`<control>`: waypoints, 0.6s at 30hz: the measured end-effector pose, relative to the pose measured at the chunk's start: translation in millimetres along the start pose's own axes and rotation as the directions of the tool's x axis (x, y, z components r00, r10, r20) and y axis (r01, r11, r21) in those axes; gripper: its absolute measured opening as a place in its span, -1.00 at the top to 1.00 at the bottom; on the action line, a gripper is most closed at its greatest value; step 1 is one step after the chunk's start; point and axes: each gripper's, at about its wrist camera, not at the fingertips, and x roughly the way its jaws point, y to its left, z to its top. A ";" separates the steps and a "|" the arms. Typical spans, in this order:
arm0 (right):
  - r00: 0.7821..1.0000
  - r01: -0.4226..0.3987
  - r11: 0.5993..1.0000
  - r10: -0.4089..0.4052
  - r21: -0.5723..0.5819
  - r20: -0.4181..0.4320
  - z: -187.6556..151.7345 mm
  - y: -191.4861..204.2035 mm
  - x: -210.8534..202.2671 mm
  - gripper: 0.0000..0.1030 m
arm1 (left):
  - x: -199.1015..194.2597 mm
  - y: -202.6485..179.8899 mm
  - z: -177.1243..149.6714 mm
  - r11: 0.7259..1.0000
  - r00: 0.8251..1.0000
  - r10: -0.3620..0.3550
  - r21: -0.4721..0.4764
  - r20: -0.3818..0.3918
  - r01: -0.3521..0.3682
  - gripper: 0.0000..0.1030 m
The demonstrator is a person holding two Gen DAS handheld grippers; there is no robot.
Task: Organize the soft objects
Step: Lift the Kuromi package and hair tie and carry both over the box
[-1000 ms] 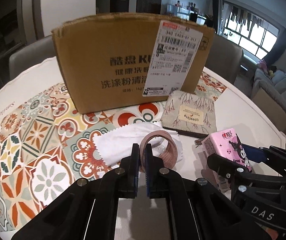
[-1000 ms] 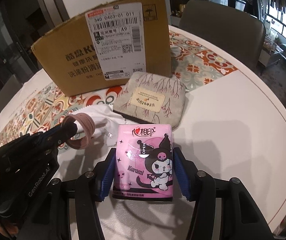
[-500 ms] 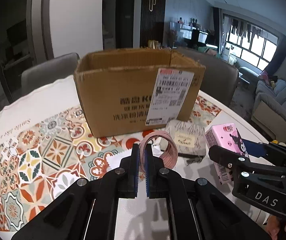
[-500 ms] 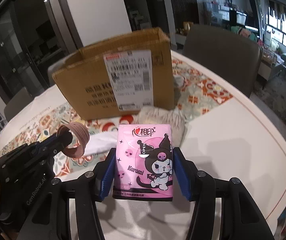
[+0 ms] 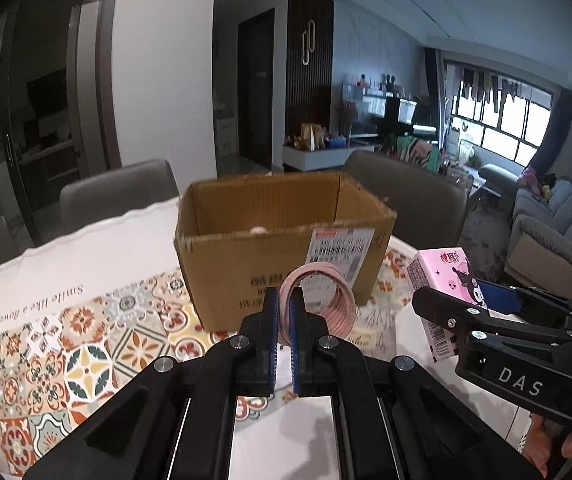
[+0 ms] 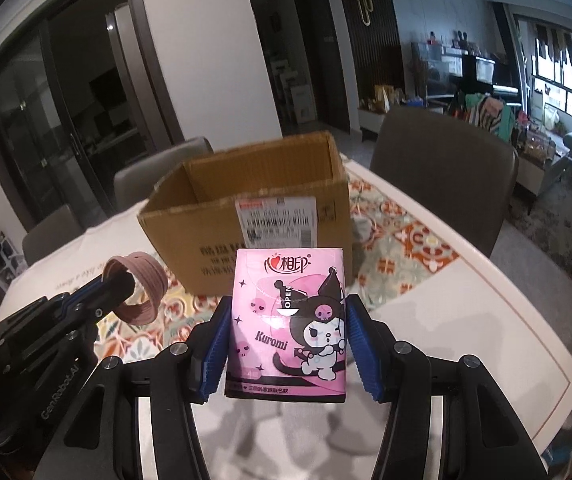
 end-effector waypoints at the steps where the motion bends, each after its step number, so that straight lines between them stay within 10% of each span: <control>1: 1.000 -0.001 1.000 0.001 -0.001 0.008 2.6 -0.3 -0.7 -0.09 | -2.2 -0.5 3.5 1.000 1.000 0.002 0.001 0.012 -0.002 0.86; 18: 0.991 -0.032 0.999 0.036 -0.028 0.132 51.0 6.3 -10.5 -0.09 | -7.4 7.9 44.5 0.999 0.991 0.032 0.000 0.127 -0.033 0.86</control>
